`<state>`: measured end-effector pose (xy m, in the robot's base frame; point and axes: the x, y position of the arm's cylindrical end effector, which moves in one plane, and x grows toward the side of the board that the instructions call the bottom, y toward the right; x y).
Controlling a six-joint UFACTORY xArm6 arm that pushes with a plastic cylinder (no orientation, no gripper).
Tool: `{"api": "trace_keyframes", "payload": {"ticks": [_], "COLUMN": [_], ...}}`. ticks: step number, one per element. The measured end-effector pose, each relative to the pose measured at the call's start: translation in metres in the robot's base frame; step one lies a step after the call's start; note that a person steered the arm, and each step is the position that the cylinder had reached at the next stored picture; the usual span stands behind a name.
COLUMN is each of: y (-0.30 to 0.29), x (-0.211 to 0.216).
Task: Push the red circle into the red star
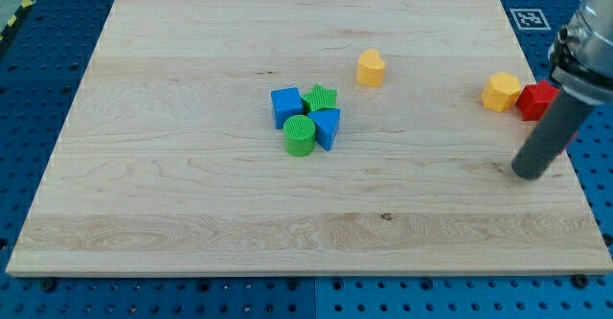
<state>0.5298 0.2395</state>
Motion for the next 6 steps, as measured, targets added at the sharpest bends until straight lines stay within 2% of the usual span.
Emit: {"api": "trace_keyframes", "payload": {"ticks": [1, 2, 3, 6], "y": [0.004, 0.017, 0.047, 0.051], "x": [0.031, 0.042, 0.001, -0.036]}}
